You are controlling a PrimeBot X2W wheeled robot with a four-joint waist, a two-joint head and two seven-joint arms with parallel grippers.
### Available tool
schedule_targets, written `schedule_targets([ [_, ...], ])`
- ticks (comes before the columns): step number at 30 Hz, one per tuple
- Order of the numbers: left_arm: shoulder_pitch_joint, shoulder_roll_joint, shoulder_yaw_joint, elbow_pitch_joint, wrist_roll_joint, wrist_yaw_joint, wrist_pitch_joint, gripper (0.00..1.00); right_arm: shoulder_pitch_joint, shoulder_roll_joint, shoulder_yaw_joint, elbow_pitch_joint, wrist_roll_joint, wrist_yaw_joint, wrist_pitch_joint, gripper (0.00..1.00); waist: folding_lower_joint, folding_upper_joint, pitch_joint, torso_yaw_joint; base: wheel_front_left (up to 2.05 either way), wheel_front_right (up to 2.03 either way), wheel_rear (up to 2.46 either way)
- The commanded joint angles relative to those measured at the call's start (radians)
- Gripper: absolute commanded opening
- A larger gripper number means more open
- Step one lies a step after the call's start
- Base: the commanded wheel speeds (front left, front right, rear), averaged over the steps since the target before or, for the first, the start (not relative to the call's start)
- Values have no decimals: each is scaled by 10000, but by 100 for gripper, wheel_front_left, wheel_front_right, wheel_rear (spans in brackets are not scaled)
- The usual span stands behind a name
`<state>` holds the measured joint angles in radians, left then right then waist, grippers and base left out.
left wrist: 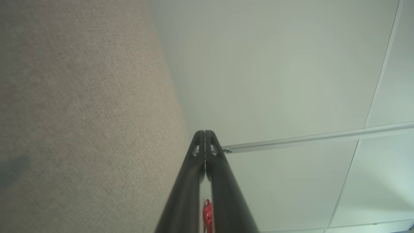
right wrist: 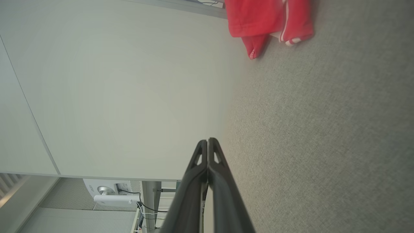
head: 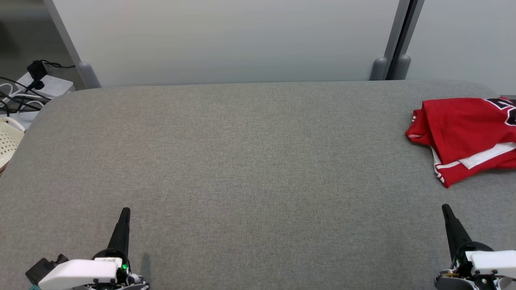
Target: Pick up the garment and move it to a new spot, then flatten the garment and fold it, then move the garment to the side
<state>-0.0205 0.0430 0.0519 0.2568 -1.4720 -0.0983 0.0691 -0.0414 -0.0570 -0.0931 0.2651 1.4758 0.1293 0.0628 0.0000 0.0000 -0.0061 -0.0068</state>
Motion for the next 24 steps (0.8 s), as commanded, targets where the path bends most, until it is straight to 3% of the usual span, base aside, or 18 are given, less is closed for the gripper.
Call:
schedule_targets([
  [1,-629,110,366,-207,-299,-137,94,0,-503,-74,103,-249,339,13,127,0,0,0,11,9,0,0,0],
  [11,-865,114,563,-118,-1377,-319,392,0,-652,-6,-107,-209,1377,14,420,0,0,0,90,66,0,0,0],
  [24,-873,107,580,-115,-1399,-324,409,0,-658,8,-130,-207,1391,14,443,0,0,0,92,68,0,0,0],
])
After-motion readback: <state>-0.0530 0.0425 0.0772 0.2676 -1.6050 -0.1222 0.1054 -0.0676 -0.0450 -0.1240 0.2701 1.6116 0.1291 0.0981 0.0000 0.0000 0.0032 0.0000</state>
